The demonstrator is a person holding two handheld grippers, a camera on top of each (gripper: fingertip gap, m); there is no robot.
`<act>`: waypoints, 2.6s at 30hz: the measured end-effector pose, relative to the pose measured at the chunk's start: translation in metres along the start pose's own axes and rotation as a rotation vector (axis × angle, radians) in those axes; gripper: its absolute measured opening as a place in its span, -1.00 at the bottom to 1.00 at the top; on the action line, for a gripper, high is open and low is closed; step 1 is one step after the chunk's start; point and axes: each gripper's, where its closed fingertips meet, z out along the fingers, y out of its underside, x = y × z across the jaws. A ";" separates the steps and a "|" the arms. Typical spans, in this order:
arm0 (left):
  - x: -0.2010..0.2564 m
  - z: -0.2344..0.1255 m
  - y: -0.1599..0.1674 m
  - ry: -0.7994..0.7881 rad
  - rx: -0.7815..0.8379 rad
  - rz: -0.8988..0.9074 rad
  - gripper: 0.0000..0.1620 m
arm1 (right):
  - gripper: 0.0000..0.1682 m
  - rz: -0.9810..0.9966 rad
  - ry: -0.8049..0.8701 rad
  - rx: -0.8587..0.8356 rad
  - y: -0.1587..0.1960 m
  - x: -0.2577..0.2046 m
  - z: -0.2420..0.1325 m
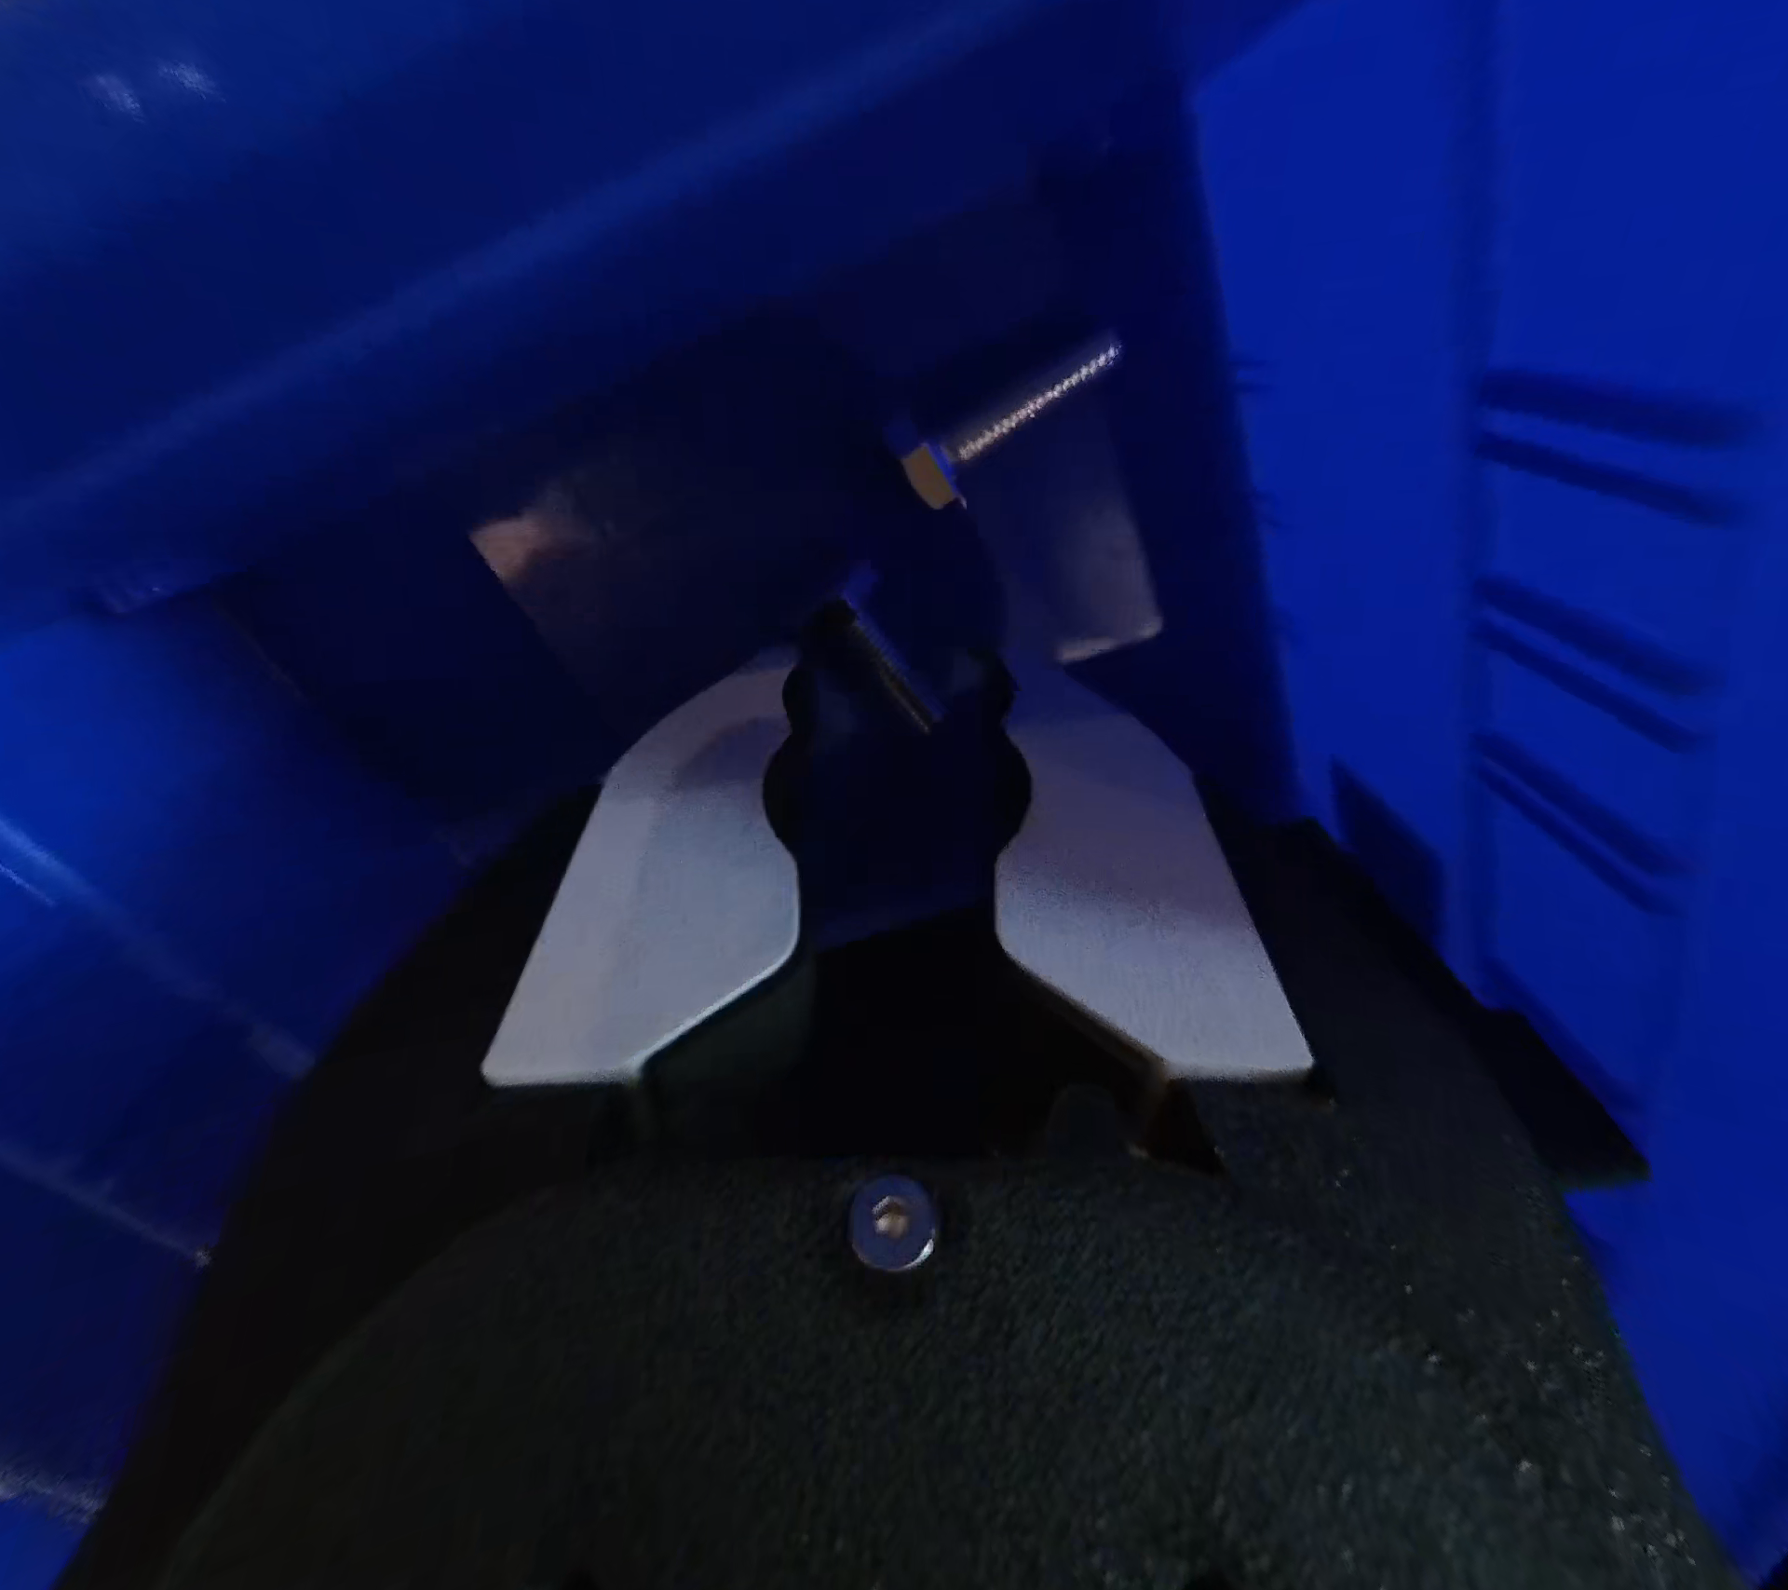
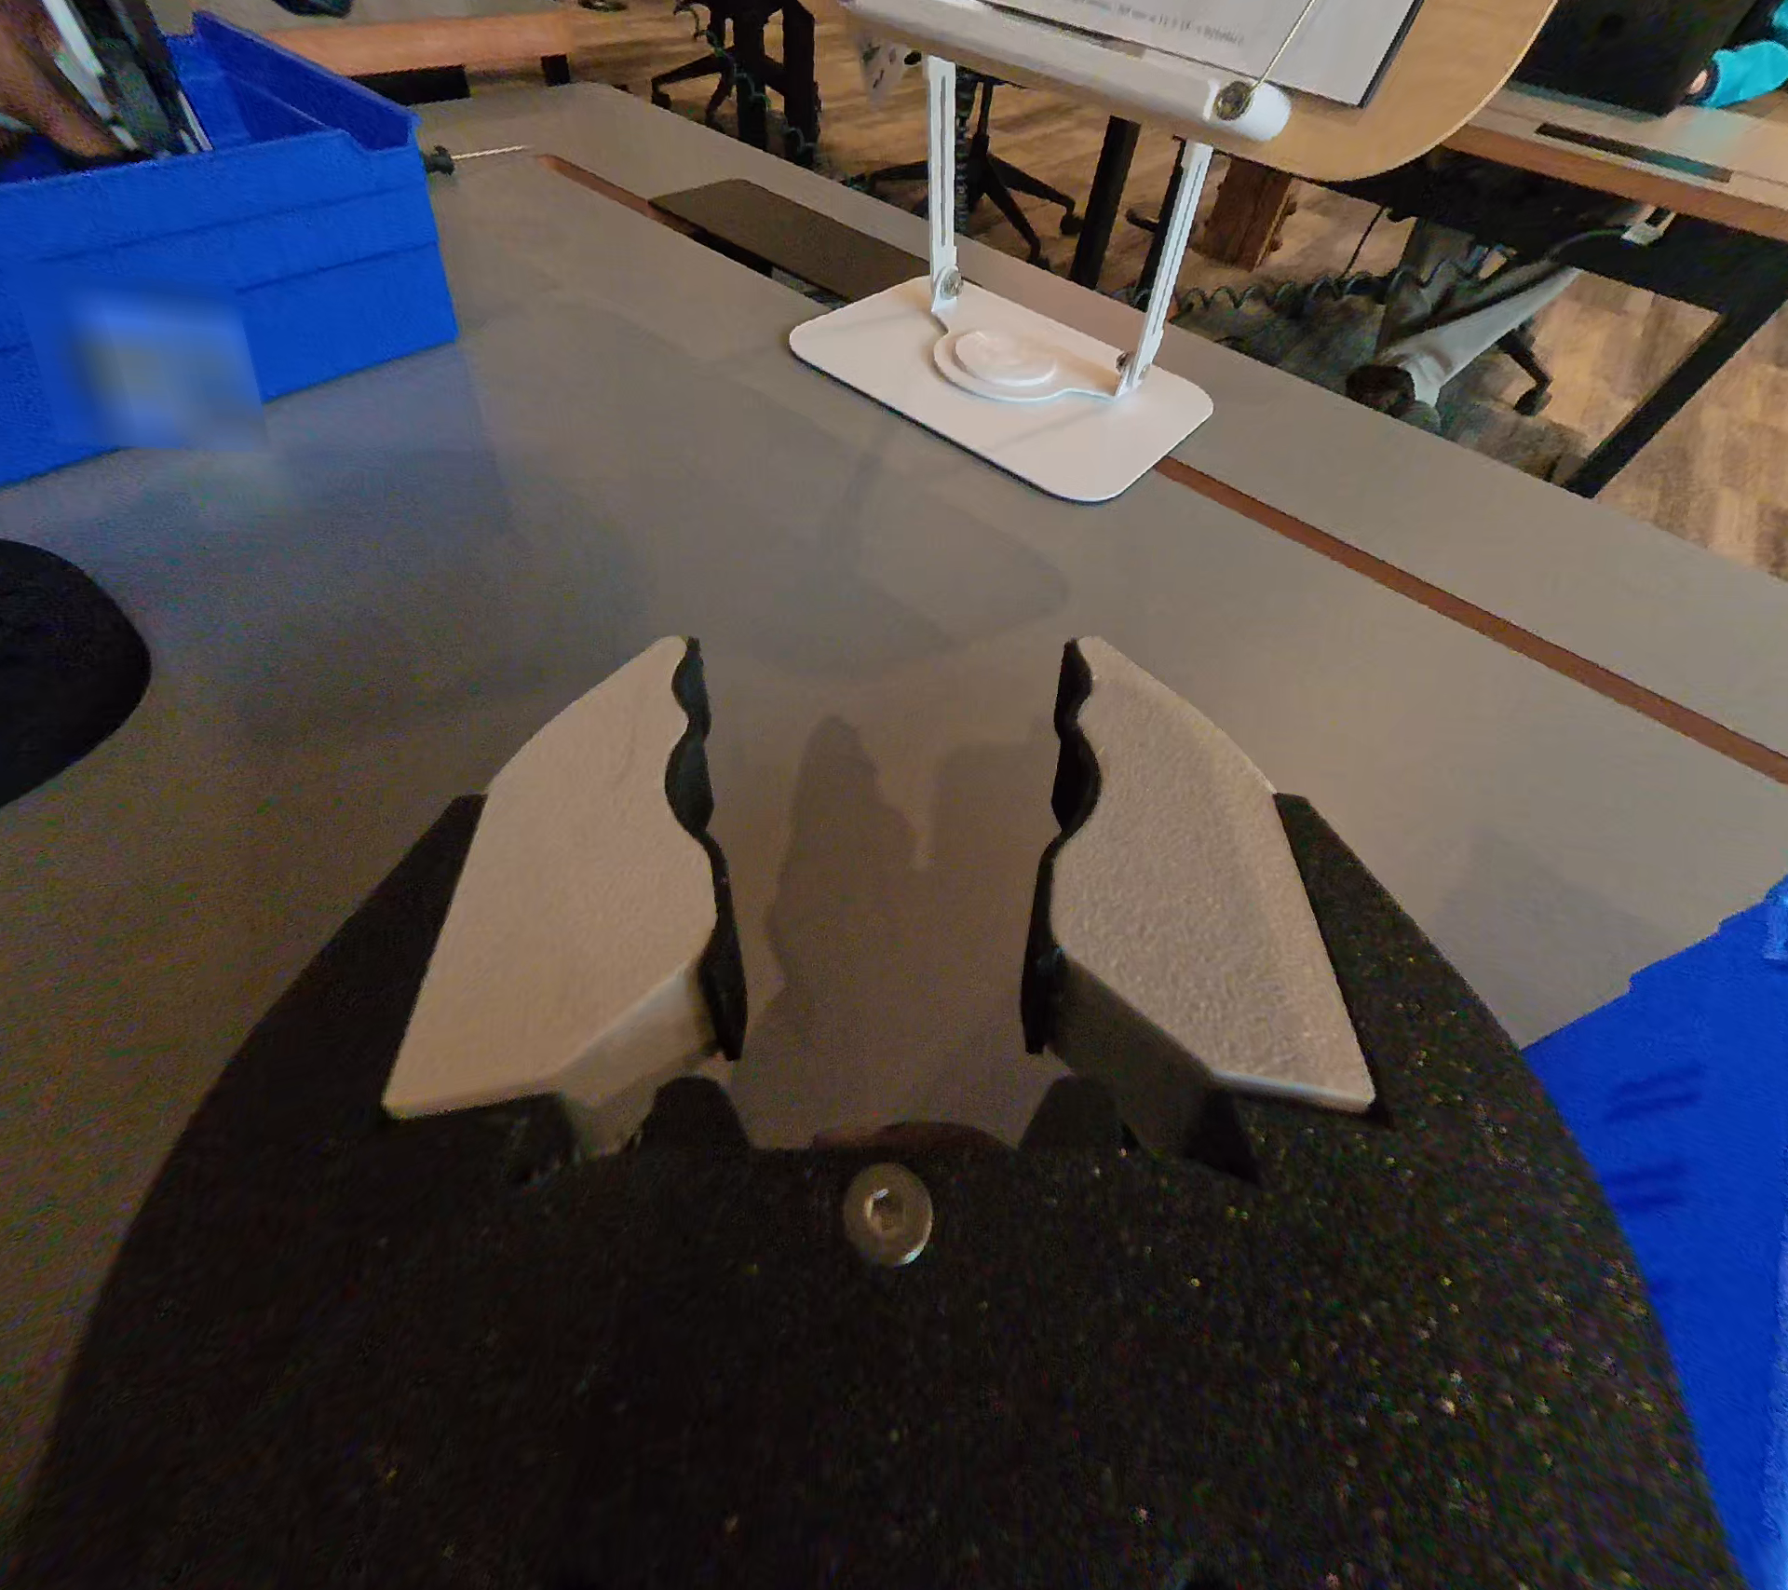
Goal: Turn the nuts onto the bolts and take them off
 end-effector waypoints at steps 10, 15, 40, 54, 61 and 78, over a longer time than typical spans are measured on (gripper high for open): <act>0.001 0.000 0.004 0.004 -0.004 0.082 -0.87 | -0.19 -0.009 -0.003 0.000 0.000 0.000 0.000; 0.002 -0.020 0.003 0.000 0.089 0.152 -0.87 | -0.20 -0.037 -0.035 0.000 0.001 -0.006 0.003; 0.280 -0.113 0.009 0.165 0.370 1.003 -0.88 | -0.44 -0.410 -0.692 0.077 -0.046 -0.149 -0.005; 0.316 -0.106 0.017 0.196 0.360 1.113 -0.88 | -0.64 -0.404 -0.856 -0.059 -0.027 -0.180 0.009; 0.319 -0.107 0.016 0.218 0.396 1.099 -0.88 | -0.78 -0.424 -0.845 -0.024 -0.028 -0.180 0.008; 0.322 -0.199 -0.026 0.878 1.542 0.264 -0.52 | -0.79 0.238 -0.839 0.386 -0.099 -0.123 -0.004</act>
